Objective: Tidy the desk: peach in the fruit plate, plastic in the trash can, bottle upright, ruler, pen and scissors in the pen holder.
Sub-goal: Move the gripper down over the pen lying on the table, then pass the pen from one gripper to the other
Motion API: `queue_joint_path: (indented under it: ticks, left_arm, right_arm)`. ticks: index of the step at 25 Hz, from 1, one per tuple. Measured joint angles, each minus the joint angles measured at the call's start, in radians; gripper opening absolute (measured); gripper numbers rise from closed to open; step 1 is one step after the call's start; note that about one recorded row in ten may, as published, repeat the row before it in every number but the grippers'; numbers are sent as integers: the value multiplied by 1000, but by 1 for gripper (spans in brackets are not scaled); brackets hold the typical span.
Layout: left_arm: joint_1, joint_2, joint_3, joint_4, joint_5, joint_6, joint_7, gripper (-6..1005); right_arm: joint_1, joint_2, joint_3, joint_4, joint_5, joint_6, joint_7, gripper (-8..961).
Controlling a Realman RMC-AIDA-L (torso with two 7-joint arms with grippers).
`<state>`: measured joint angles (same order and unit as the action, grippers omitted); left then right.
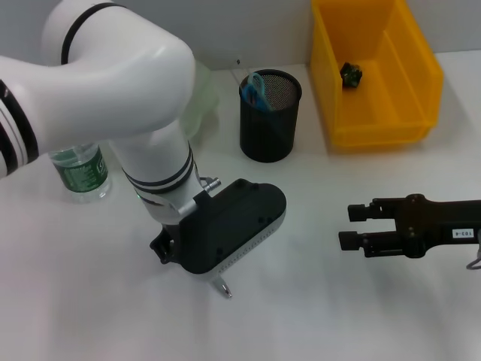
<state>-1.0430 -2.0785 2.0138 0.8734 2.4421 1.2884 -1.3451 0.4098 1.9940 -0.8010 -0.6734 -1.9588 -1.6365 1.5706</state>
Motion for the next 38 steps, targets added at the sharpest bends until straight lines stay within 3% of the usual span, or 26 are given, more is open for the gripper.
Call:
queue_joint_path:
  ticks: [15, 20, 21, 22, 25, 26, 27, 31, 32, 33, 38]
  left_arm:
    - [-3, 0, 3, 0, 13, 22, 6, 135]
    - [-5, 1, -281, 49, 63, 133, -31, 131]
    - [-10, 2, -378, 50, 57, 165, -45, 132]
    - [-10, 2, -378, 50, 57, 165, -45, 132]
    - [-14, 3, -555, 50, 32, 214, -74, 135]
    - [-15, 7, -690, 49, -8, 262, -110, 136]
    - [-15, 7, -690, 49, -8, 262, -110, 137]
    - [-15, 10, -913, 37, -64, 346, -219, 140]
    - [-15, 10, -913, 37, -64, 346, -219, 141]
    - [-15, 12, -1002, 28, -106, 386, -312, 142]
    - [-5, 15, -1090, 22, -206, 427, -566, 146]
  right_arm:
    - [7, 2, 1, 0, 0, 0, 0, 735]
    - [8, -2, -4, -2, 0, -6, 1, 735]
    - [8, -6, -4, -4, 0, -9, 1, 735]
    - [7, -7, -4, -4, -1, -9, 1, 735]
    - [7, -12, -4, -7, -4, -10, 1, 735]
    - [8, -16, -5, -11, -11, -13, 0, 735]
    - [9, -16, -5, -14, -15, -15, 0, 735]
    - [11, -17, -6, -35, -29, -21, -29, 735]
    - [11, -17, -6, -35, -29, -21, -29, 735]
    - [11, -17, -4, -39, -29, -21, -48, 735]
    - [10, -18, 4, -71, -30, -23, -149, 734]
